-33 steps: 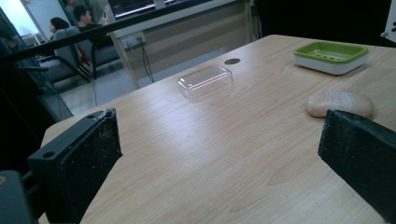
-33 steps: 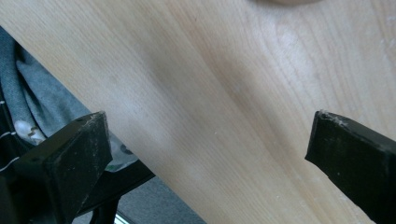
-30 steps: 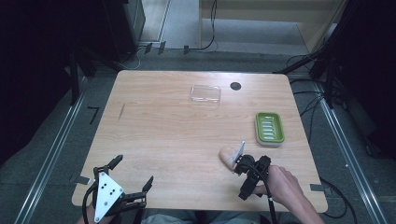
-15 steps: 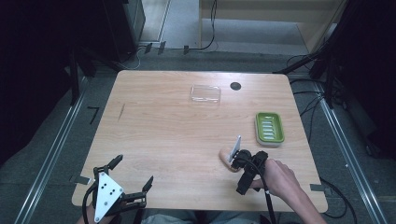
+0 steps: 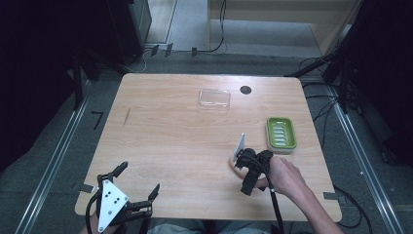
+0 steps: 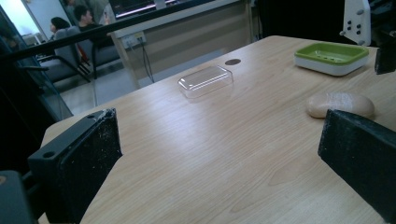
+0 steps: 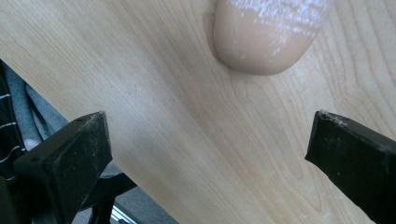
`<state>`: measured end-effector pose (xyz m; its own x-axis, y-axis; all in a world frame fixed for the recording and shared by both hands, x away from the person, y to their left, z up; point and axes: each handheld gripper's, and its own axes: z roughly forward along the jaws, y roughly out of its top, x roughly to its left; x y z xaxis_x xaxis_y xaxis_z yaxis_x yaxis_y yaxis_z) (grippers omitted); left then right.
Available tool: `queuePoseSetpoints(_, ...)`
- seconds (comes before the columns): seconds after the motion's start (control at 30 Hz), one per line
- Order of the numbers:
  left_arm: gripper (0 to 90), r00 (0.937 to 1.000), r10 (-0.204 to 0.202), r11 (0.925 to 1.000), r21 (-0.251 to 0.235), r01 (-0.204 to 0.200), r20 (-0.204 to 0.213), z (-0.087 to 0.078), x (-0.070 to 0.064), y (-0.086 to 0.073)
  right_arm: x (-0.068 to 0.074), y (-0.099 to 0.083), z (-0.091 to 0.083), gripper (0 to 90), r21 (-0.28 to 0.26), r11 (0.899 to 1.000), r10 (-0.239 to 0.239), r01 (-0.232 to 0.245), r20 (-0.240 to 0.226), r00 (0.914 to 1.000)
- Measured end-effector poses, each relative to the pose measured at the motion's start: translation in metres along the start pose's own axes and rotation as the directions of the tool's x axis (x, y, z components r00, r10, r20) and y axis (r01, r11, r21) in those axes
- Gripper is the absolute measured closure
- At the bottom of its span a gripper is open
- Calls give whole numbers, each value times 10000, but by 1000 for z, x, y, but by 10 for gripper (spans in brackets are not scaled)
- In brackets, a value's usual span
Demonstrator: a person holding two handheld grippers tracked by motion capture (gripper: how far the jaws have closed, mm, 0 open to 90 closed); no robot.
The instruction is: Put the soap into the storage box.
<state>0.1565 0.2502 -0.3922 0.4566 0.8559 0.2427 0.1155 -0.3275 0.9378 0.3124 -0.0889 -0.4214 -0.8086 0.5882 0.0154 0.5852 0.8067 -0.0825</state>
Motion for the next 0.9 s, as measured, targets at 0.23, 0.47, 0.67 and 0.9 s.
queuePoseSetpoints(0.23, 0, 10000, -6, 10000, -22, 6, -1, 0, 0, 0, -5, 10, -7, 0, -110, 9999, 3, -4, -57, 10000)
queuePoseSetpoints(0.47, 0, 10000, 12, 10000, 2, -12, -6, 0, 0, 0, -11, 16, -10, 0, -270, 9996, 52, -56, -123, 9999)
queuePoseSetpoints(0.67, 0, 10000, 3, 10000, 3, -3, -5, 0, 0, 0, -17, 24, -9, 0, -254, 9995, 158, -164, -227, 9996)
queuePoseSetpoints(0.9, 0, 10000, 13, 10000, 25, -13, -13, 0, 0, 0, -22, 32, -8, 0, -330, 9993, 187, -197, -311, 9993)
